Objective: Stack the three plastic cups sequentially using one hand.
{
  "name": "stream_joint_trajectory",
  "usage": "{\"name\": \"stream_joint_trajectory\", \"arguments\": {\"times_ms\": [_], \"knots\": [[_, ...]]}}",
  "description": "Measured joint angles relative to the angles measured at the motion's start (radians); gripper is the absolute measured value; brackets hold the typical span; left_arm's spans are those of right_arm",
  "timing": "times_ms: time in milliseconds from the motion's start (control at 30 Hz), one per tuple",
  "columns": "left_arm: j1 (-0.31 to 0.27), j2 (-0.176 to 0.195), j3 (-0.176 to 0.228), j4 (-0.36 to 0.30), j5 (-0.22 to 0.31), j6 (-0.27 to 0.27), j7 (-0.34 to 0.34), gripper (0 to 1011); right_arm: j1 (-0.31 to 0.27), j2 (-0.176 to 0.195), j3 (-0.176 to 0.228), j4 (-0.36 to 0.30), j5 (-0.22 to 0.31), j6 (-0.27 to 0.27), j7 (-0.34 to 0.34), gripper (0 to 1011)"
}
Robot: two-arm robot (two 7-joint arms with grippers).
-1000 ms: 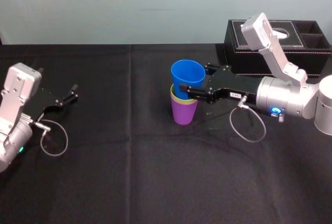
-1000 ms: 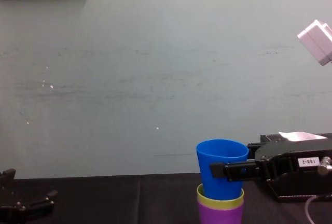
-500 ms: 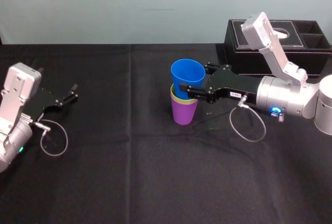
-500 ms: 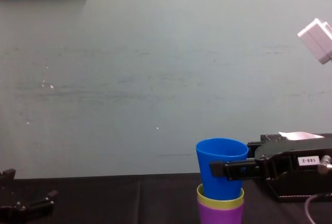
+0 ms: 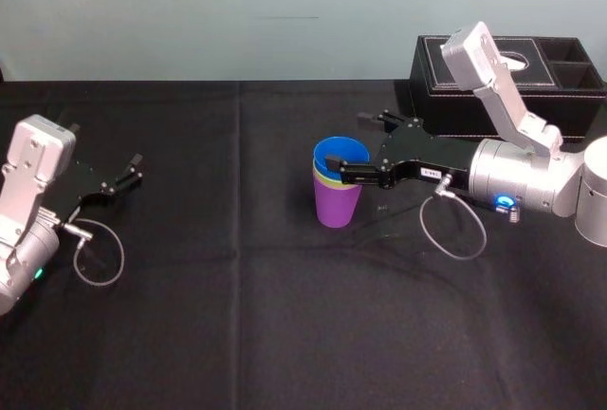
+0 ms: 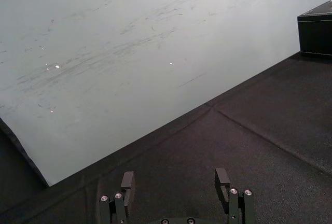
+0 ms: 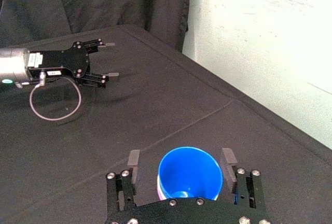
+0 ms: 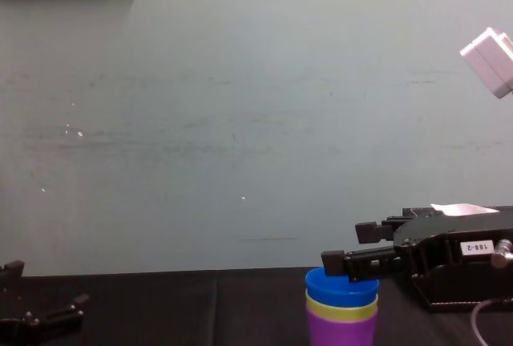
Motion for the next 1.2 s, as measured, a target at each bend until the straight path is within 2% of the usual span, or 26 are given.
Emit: {"name": "stream_joint_trajectory", "arguments": {"times_ms": [100,833,967,1200], "knots": [[0.000,0.000,0.000,0.000,0.000,0.000,0.000,1011,0.000,0.000,0.000,0.000,0.000,0.000,0.000,1002],[0.000,0.000,0.000,0.000,0.000,0.000,0.000,1011,-0.002,0.000,-0.001,-0.002,-0.002,-0.002,-0.003,1003],[0.000,0.000,0.000,0.000,0.000,0.000,0.000,1011,-0.020,0.007,0.012,-0.024,-0.004,-0.014,-0.020,1003],[0.000,0.000,0.000,0.000,0.000,0.000,0.000,1011,-0.092,0.042,0.074,-0.104,-0.001,-0.035,-0.088,1003]]}}
